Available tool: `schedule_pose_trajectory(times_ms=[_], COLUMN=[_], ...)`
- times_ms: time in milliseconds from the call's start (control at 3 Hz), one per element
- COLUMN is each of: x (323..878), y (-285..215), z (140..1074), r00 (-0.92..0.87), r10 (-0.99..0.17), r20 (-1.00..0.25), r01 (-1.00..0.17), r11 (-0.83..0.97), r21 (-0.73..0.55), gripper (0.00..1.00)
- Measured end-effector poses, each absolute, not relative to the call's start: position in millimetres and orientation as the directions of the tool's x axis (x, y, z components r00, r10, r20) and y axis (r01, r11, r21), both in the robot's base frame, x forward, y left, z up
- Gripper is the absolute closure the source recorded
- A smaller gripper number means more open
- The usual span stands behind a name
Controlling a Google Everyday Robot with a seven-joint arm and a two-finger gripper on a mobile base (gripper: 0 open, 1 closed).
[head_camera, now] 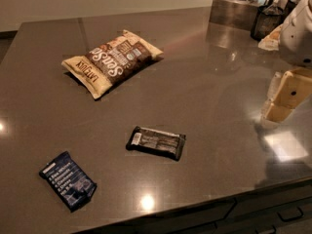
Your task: Move rxbar chocolate near brown chip bag
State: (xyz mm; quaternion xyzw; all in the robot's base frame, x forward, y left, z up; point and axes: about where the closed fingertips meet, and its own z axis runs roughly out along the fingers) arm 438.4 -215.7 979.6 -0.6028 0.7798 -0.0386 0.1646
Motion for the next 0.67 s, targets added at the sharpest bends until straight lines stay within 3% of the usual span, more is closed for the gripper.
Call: schedule_pose_trajectory(times_ms=[667], x=[437.4], y=[-200.2], z=[975.9], r00=[-0.222], r10=[-0.947], r20=[-0.232], r01=[-0.932], r11=[0.275], r21=[-0.234], gripper=[0.0])
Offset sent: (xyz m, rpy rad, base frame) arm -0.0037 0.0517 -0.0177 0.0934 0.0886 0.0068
